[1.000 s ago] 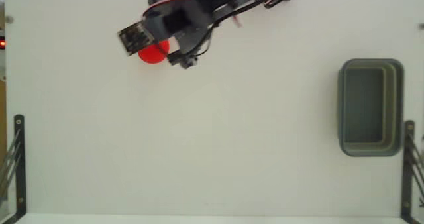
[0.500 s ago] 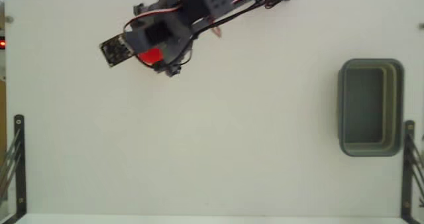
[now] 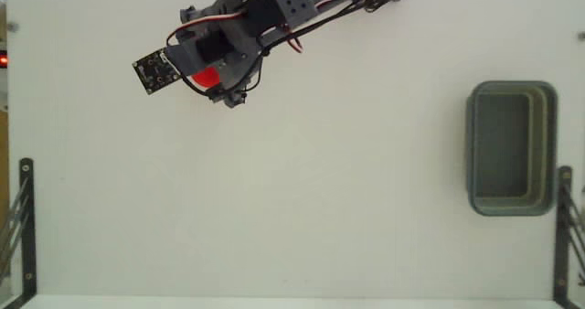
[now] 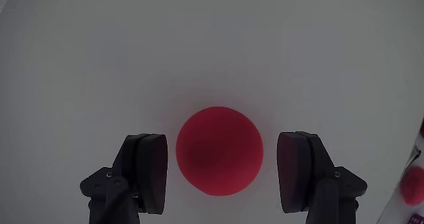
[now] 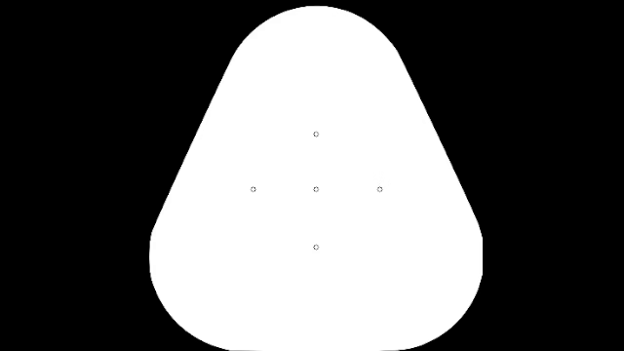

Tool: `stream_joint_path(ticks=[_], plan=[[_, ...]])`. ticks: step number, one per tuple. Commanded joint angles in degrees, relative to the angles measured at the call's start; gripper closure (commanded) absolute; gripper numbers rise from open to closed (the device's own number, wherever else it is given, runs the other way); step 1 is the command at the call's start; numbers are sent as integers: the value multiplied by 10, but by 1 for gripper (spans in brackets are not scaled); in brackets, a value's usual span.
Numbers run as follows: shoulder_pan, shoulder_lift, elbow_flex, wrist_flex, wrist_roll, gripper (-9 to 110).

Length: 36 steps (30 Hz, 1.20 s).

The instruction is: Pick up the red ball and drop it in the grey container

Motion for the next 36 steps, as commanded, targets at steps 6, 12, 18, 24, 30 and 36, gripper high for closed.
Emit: stream_joint_path(ticks=[6,12,18,24,30,36], plan=[[13,21,8,-33,3,-9],[13,23,43,-66,3,-9],[13,22,74,-98,3,-9],[13,20,100,-125,3,-9],[13,17,125,-154,3,-9],[13,13,148,-181,3,-9]])
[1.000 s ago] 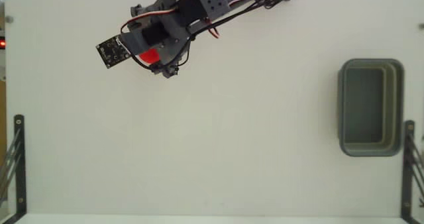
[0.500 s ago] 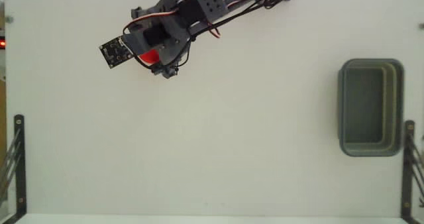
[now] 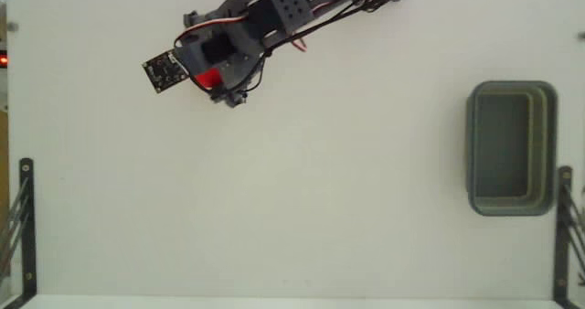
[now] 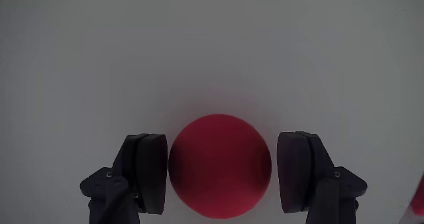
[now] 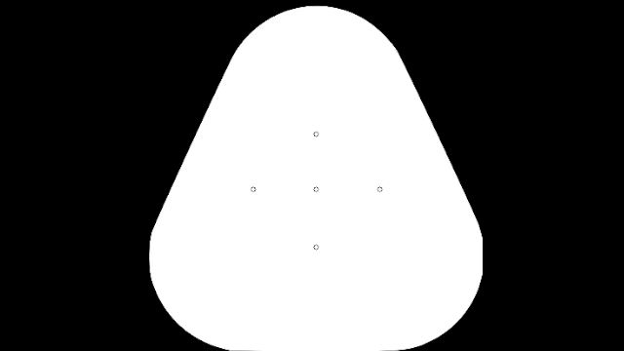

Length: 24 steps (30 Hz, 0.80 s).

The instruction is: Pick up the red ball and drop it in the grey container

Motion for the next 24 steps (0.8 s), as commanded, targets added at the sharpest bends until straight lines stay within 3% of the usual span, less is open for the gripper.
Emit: stream_joint_path(ticks=[1,24], plan=[[13,12,9,-17,3,-9],[13,0,47,-67,3,-9]])
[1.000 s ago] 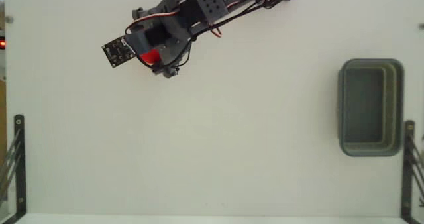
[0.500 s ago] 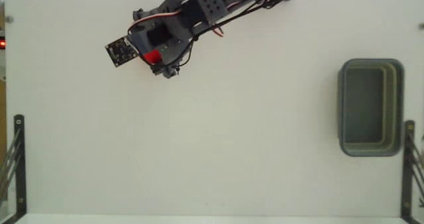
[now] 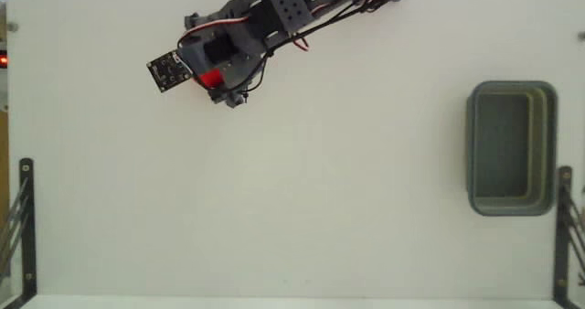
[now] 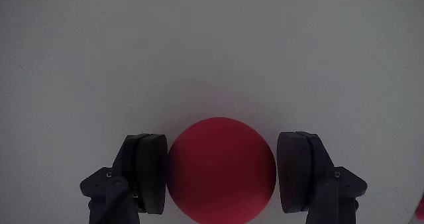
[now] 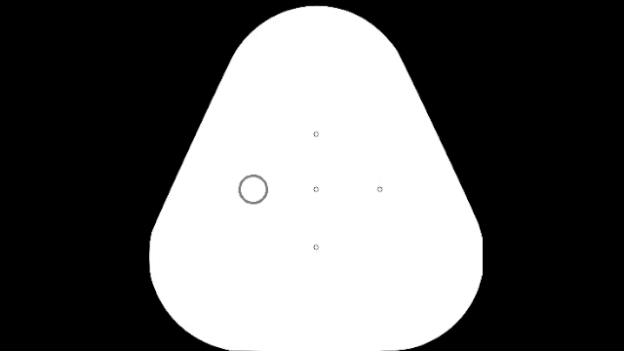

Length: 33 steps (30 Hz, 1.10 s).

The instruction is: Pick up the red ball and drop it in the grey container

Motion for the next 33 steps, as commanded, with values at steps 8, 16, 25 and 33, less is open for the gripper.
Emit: stream_joint_path(ticks=[8,16,25,33], plan=[[13,6,19,-24,3,-9],[13,2,28,-37,3,-9],[13,2,28,-37,3,-9],[13,2,28,-37,3,-7]])
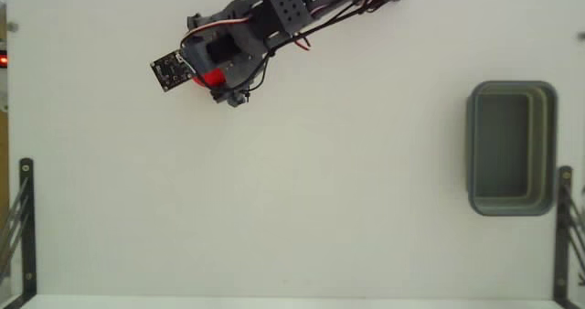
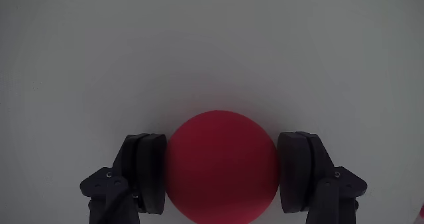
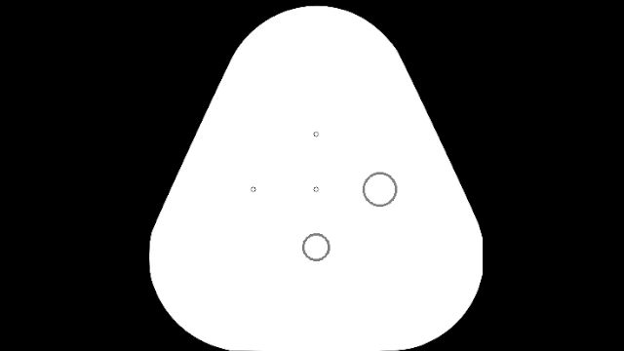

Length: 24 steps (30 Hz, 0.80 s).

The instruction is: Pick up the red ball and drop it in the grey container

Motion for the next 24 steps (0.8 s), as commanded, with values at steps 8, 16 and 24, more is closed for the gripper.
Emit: stream_joint_path(ticks=[8,16,24], plan=[[13,9,-3,-6,1,-5],[13,9,-3,-6,1,-3],[13,9,-3,-6,1,0]])
